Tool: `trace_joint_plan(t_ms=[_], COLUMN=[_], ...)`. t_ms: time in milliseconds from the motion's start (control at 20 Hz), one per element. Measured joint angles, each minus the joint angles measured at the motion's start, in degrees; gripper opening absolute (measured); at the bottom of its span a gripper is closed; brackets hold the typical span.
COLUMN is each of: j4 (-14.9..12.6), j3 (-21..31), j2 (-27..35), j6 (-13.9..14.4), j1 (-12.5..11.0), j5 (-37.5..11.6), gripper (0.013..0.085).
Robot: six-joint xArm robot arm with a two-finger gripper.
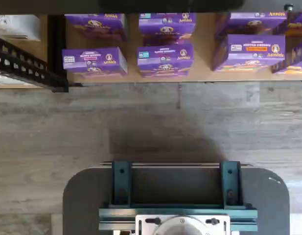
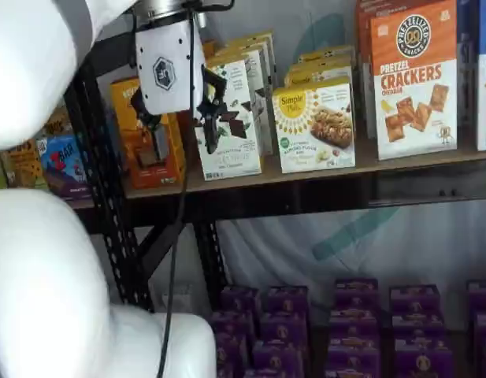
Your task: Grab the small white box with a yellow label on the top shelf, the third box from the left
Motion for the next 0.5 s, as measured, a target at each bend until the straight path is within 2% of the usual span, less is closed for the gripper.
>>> trace_joint_plan(t_ms=[50, 100, 300, 500], j4=[3.45, 5.2, 5.46, 3.85], j3=[-0.26, -0.38, -0.28, 0.59], j2=[0.39, 0.57, 0.43, -0.59], j6=[-1.54, -2.23, -2.38, -1.92], j1=[-3.28, -4.71, -4.74, -3.4], j5=[0.86, 1.31, 1.34, -0.83], gripper=[0.085, 0.085, 0.085, 0.085])
